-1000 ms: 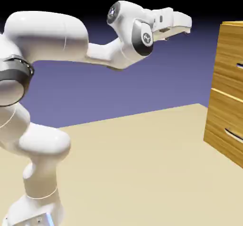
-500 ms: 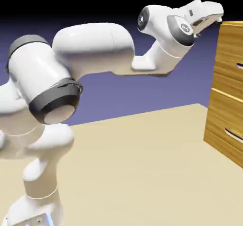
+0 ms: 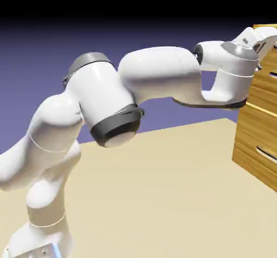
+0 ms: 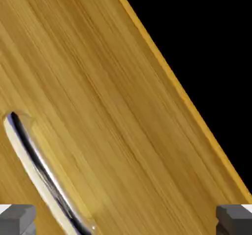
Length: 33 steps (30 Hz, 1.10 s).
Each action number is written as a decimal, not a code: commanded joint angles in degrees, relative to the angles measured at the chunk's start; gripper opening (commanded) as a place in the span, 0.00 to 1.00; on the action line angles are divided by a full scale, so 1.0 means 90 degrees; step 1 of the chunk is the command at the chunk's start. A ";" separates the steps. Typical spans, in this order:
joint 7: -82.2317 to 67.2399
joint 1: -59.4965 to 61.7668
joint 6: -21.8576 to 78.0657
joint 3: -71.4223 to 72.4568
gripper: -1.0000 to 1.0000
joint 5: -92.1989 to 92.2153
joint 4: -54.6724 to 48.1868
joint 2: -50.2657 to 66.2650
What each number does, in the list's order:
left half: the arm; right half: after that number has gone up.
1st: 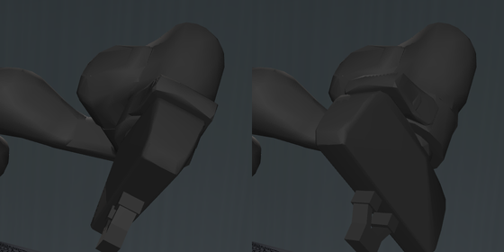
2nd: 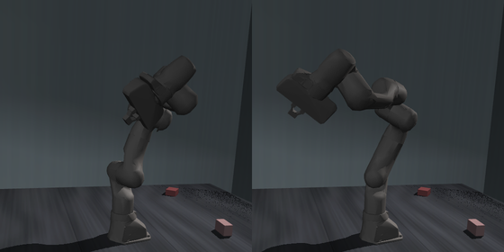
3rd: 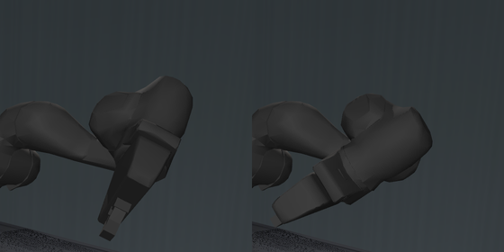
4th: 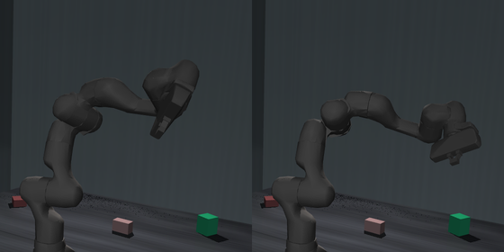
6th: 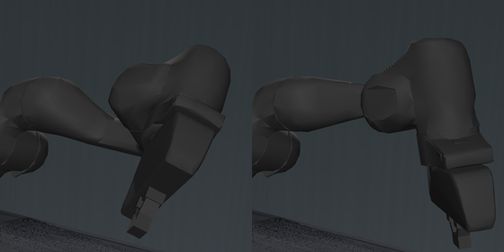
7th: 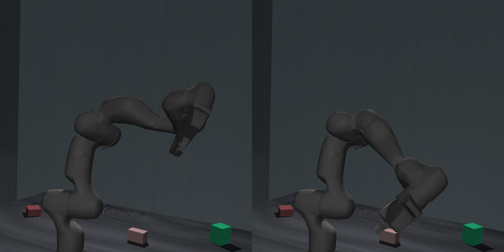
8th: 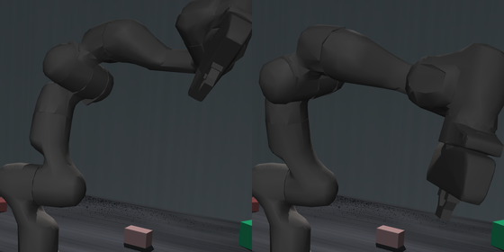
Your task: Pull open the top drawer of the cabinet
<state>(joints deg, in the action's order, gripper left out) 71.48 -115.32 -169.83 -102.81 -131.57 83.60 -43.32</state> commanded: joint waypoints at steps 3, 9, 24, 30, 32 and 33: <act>0.0175 -0.0692 0.0025 -0.0621 0.50 -0.0795 -0.0468 -0.0064; 0.0526 -0.2077 0.0076 -0.1863 0.50 -0.2384 -0.1402 -0.0193; -0.2385 -0.3559 -0.0405 -0.2229 0.50 -0.1023 -0.3858 -0.1723; -0.2778 -0.3616 -0.0428 -0.2102 0.00 -0.0868 -0.4066 -0.1943; -0.2324 -0.3331 -0.0264 -0.1897 0.00 -0.1344 -0.3604 -0.1767; -0.2131 -0.3187 -0.0183 -0.1797 0.00 -0.1544 -0.3373 -0.1683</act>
<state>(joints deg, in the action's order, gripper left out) 52.35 -143.99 -171.48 -118.99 -145.46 53.23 -58.47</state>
